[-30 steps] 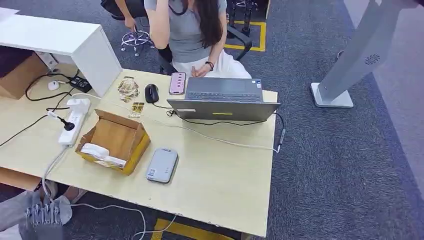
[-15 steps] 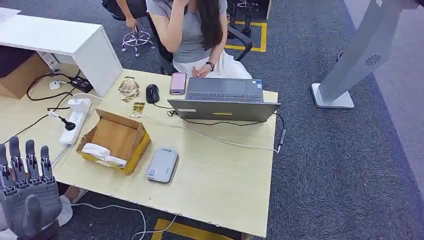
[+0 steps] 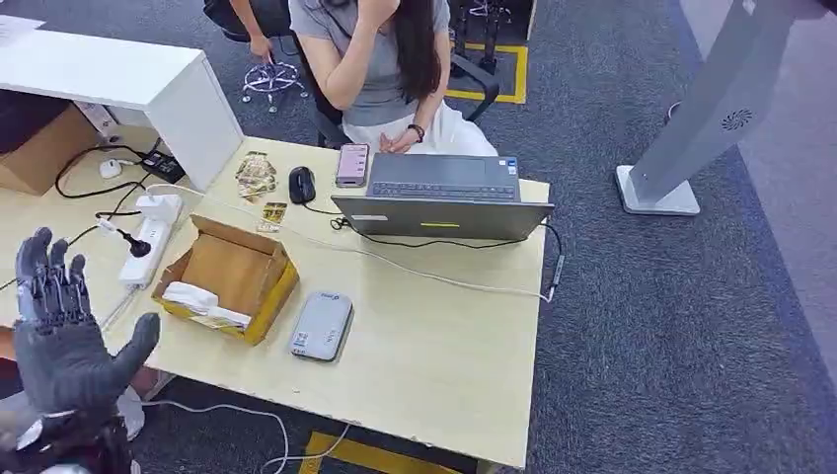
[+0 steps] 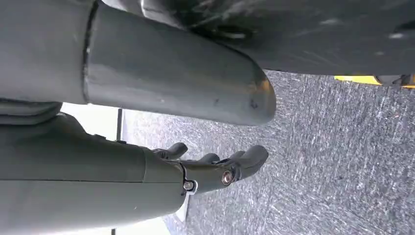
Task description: Pass the card to the sensor for recognition and then transmit it.
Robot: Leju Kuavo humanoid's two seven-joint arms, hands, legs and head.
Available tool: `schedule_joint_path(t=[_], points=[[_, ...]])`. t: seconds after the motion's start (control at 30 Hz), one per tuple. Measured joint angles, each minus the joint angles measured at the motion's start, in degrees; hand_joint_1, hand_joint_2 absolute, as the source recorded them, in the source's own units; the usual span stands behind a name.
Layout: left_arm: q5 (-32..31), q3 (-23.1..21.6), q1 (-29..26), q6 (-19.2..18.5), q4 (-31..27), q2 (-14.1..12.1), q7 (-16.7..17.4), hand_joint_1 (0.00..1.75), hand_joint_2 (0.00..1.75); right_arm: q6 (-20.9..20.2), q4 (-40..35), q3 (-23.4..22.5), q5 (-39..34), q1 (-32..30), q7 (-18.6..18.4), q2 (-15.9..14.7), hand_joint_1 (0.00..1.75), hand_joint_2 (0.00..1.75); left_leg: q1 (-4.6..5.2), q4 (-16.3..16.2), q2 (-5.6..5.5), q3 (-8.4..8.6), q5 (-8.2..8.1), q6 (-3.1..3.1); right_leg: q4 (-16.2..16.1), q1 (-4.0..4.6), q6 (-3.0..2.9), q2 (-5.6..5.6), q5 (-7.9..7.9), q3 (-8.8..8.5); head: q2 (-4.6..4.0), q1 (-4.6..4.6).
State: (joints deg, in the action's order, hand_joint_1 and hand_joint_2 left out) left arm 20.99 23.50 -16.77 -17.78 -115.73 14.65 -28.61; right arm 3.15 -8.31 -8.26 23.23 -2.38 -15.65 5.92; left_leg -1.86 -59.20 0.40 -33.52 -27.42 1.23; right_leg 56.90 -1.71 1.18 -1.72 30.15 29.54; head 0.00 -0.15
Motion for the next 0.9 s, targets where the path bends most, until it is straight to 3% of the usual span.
schedule_joint_path(t=[0.03,0.07,0.1,0.13,0.23,0.33,0.47,0.9], points=[[-8.2,-1.2,0.9,7.6,0.2,-2.1,-1.0,0.00,1.75,0.0,0.0,0.6,1.0,0.0,-0.4,-0.1,0.00,0.00,-0.01,0.0,-0.02,0.01,0.01,0.00,0.0,0.00,0.00,-0.03,0.00,0.03,0.00,0.02],[-53.8,-6.3,12.2,35.1,8.8,-14.0,12.2,0.00,1.75,0.1,0.0,2.0,2.2,0.7,-1.3,-0.4,0.00,0.00,-0.06,0.0,-0.10,0.05,0.22,0.06,0.1,0.03,-0.06,-0.13,-0.04,0.03,0.00,0.00],[-66.1,-8.0,15.8,36.3,12.6,-17.3,18.6,0.00,1.75,-0.1,0.0,2.3,2.3,1.0,-1.7,-0.4,0.00,0.00,-0.06,0.0,-0.12,0.04,0.28,0.10,0.1,0.04,-0.12,-0.14,-0.09,0.01,0.00,0.02],[-73.1,-9.3,18.6,36.2,15.4,-19.6,22.6,0.00,1.75,-0.1,0.0,2.4,2.5,1.1,-2.0,-0.4,0.00,0.00,-0.06,0.0,-0.11,0.05,0.33,0.18,0.2,0.05,-0.20,-0.12,-0.14,0.04,0.00,0.00],[-86.2,-13.8,27.0,34.9,25.3,-25.2,30.2,0.00,1.75,-0.3,0.0,2.6,2.8,1.3,-2.7,-0.5,0.00,0.00,-0.07,0.0,-0.07,0.00,0.44,0.12,0.2,0.05,-0.14,-0.07,-0.28,0.09,0.00,0.04],[-90.7,-17.9,35.1,34.3,33.9,-28.6,33.3,0.00,1.75,-0.5,-0.1,2.7,2.8,1.4,-3.0,-0.6,0.00,0.00,-0.07,0.0,-0.04,-0.07,0.46,0.10,0.2,0.05,-0.12,-0.02,-0.37,0.01,0.00,0.04],[-91.9,-21.3,40.7,33.7,39.7,-31.2,34.7,0.00,1.75,-0.2,-0.1,2.7,2.6,1.3,-3.0,-0.6,0.00,0.00,-0.04,0.0,0.07,-0.09,0.45,0.10,0.1,0.03,-0.07,0.11,-0.41,0.05,0.00,0.02],[-92.5,-23.5,42.4,32.6,44.2,-33.1,36.2,0.00,1.75,-0.5,-0.2,2.7,2.6,1.4,-2.7,-0.9,0.00,0.00,-0.06,0.0,0.08,-0.17,0.44,0.09,0.1,0.05,-0.07,0.11,-0.39,0.17,0.00,0.02]])
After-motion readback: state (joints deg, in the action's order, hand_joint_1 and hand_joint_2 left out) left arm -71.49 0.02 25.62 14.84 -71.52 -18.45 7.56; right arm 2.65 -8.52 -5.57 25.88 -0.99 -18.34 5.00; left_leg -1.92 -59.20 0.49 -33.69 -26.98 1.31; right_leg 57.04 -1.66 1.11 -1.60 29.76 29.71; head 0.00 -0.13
